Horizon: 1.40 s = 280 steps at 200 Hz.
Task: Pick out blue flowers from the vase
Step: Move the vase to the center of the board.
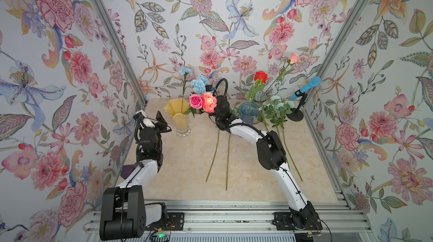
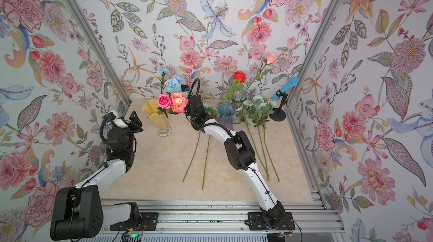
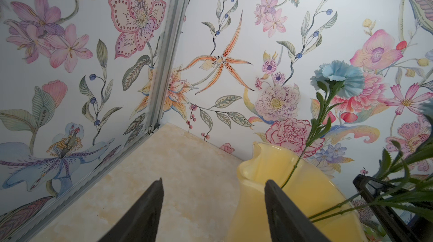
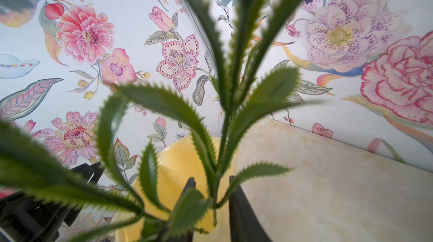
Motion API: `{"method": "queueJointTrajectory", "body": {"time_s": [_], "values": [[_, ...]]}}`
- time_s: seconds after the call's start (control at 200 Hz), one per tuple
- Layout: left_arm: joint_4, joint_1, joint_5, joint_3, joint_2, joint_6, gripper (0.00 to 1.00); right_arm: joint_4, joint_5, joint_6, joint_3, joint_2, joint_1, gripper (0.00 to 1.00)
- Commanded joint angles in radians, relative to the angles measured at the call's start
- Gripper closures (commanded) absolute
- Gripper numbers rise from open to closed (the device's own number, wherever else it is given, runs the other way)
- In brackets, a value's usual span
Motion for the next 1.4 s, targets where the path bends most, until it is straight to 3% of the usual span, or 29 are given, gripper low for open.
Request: {"method": "queueJointTrajectory", "body": {"time_s": [0.0,0.345,0.681,0.826,1.021,1.281,1.396], "values": [[-0.021,0.016,0.04,0.061,0.038,-0.006,0.29,-0.007,-0.006,-0.005,0.019,0.019,0.002,0.74],[-0.419,0.072,0.184,0.44,0.252,0.037,0.27,-0.03,0.071,-0.056,-0.242,-0.198,0.015,0.53],[-0.594,0.072,0.266,0.586,0.374,0.066,0.28,-0.088,0.084,-0.088,-0.38,-0.35,0.016,0.41],[-0.713,0.072,0.283,0.683,0.417,0.11,0.29,-0.144,0.08,-0.117,-0.393,-0.406,0.02,0.39],[-0.747,0.072,0.337,0.7,0.417,0.108,0.3,-0.18,0.073,-0.124,-0.433,-0.48,0.02,0.38],[-1.015,0.072,0.415,1.035,0.616,0.249,0.32,-0.186,-0.049,-0.087,-0.509,-0.554,-0.003,0.38],[-1.064,0.072,0.433,1.063,0.63,0.269,0.36,-0.189,-0.089,-0.074,-0.546,-0.594,-0.019,0.38]]}}
